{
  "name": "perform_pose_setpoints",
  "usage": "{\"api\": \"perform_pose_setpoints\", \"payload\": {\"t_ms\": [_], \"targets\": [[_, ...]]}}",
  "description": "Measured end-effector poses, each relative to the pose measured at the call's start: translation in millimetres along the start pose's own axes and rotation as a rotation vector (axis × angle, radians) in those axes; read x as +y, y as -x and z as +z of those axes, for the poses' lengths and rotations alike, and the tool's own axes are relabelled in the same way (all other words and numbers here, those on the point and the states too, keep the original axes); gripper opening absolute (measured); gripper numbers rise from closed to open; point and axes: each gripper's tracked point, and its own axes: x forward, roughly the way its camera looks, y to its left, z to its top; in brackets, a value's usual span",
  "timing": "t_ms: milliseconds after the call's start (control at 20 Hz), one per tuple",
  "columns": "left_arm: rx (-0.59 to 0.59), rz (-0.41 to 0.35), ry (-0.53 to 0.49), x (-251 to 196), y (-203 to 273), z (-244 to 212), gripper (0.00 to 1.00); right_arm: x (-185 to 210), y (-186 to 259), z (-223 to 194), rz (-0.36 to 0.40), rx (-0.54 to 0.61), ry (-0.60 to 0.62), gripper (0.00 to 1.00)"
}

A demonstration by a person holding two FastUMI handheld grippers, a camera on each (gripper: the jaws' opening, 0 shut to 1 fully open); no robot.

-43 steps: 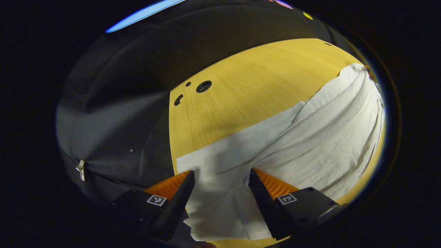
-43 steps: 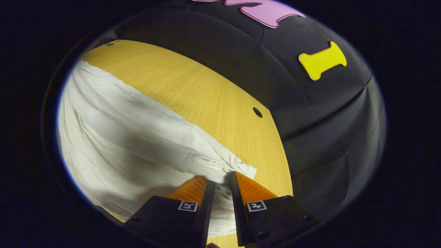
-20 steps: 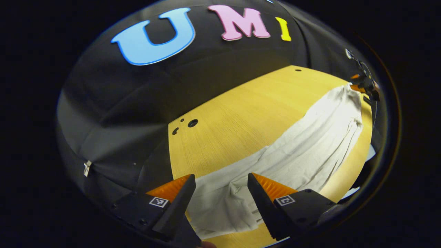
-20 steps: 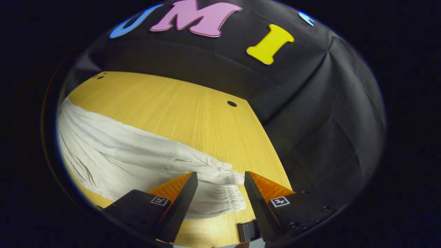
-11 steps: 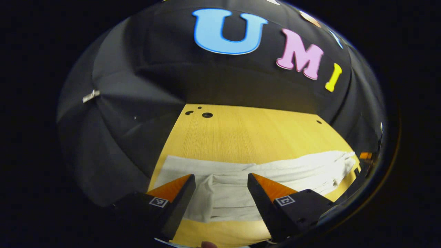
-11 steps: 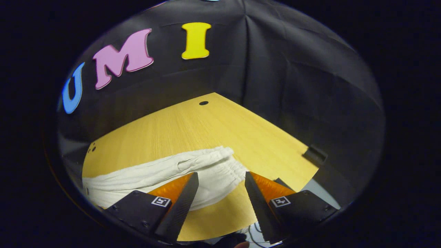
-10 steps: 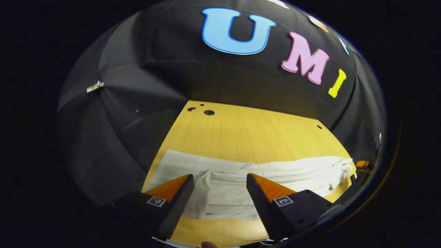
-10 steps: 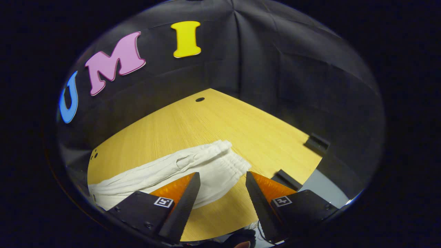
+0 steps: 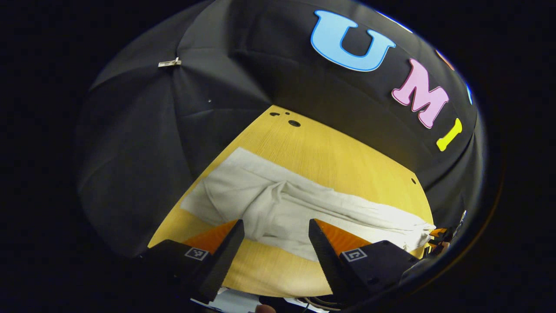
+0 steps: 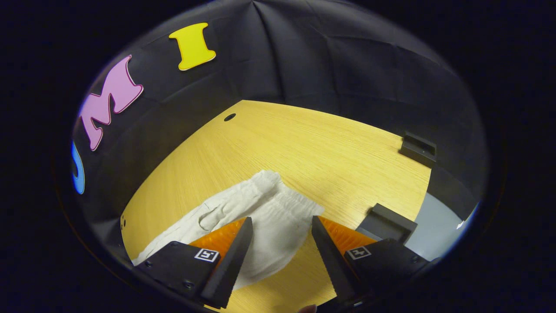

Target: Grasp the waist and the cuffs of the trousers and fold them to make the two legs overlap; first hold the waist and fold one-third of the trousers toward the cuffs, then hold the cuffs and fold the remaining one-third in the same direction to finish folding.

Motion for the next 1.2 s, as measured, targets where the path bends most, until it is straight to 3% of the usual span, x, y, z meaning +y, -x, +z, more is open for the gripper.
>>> {"api": "perform_pose_setpoints", "payload": {"t_ms": [350, 450, 500, 550, 650, 700, 950, 1200], "targets": [[0.061, 0.03, 0.112, 10, 10, -31, 0.95, -18, -22, -5, -0.181, 0.018, -0.067, 0.9], [0.08, 0.04, 0.151, 13, 9, -40, 0.95, -17, -24, -9, -0.176, 0.04, -0.051, 0.79], [0.089, 0.04, 0.173, 14, 7, -44, 0.91, -13, -25, -12, -0.138, 0.054, -0.054, 0.57], [0.092, 0.041, 0.195, 13, 4, -45, 1.0, -8, -25, -9, -0.109, 0.05, -0.067, 0.36], [0.087, 0.044, 0.244, 14, -2, -43, 0.95, -7, -19, -5, -0.079, 0.043, -0.125, 0.16], [0.082, 0.051, 0.274, 16, -7, -42, 0.95, -6, -16, 0, -0.059, 0.031, -0.137, 0.21], [0.076, 0.089, 0.408, 28, -47, -33, 0.95, -4, 5, 5, -0.017, 0.016, -0.064, 0.2], [0.034, 0.149, 0.448, 36, -75, -14, 0.95, 2, 22, 13, 0.029, -0.026, -0.031, 0.2]]}}
